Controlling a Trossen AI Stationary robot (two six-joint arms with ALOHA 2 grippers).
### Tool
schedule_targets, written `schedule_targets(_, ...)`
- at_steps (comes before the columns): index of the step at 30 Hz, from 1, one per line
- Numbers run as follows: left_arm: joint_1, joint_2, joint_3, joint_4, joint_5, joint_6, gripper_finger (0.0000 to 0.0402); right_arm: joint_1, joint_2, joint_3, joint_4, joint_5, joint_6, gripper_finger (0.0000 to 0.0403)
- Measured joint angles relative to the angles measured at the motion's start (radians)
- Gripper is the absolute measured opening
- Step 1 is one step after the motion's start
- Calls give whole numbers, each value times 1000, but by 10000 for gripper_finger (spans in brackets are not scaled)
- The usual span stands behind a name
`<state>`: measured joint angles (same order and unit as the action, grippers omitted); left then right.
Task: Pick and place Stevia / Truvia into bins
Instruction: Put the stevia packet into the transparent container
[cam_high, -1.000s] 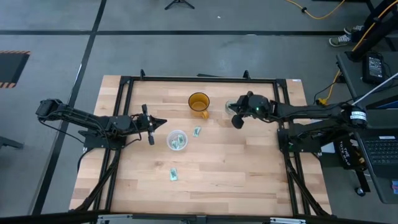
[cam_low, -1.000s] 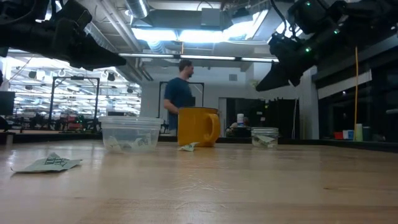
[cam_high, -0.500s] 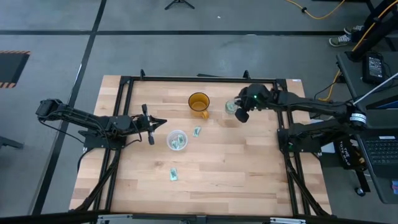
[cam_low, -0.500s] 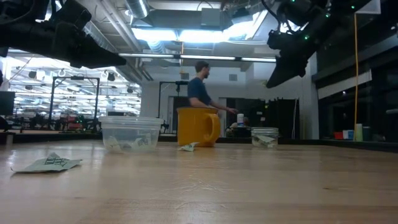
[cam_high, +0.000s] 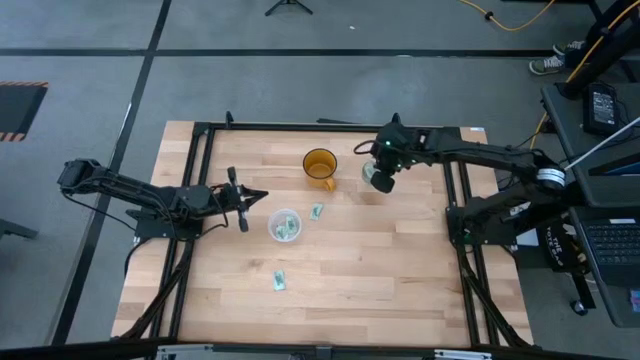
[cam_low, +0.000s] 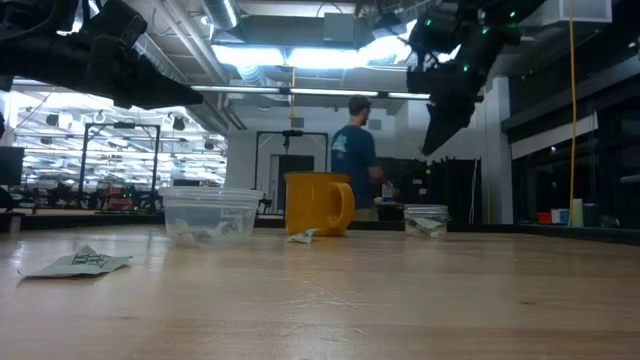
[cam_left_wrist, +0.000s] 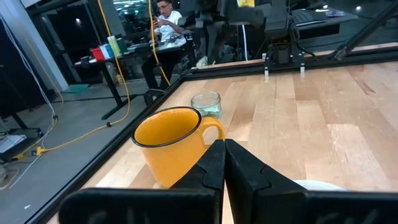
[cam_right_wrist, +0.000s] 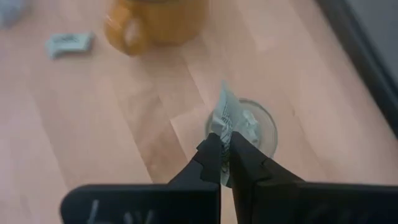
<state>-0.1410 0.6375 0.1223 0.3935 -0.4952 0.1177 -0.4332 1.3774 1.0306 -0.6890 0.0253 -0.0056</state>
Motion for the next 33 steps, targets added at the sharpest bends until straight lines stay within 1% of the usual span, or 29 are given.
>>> schedule_targets(5,0,0,0,0,-5,0,6,-31,57,-21,4,-1,0,8)
schedule_targets(11,0,0,0,0,-7,0,6,-35,122,-42,13,-1,0,8)
schedule_targets(15,0,0,0,0,-10,0,6,-36,171,-42,73,-1,-19,8)
schedule_targets(21,0,0,0,0,-10,0,6,-47,236,-42,78,4,-30,8)
schedule_targets(30,0,0,0,0,-10,0,6,-74,286,-42,82,6,-34,8)
schedule_targets(33,0,0,0,0,-10,0,6,-81,292,-42,91,7,-42,25)
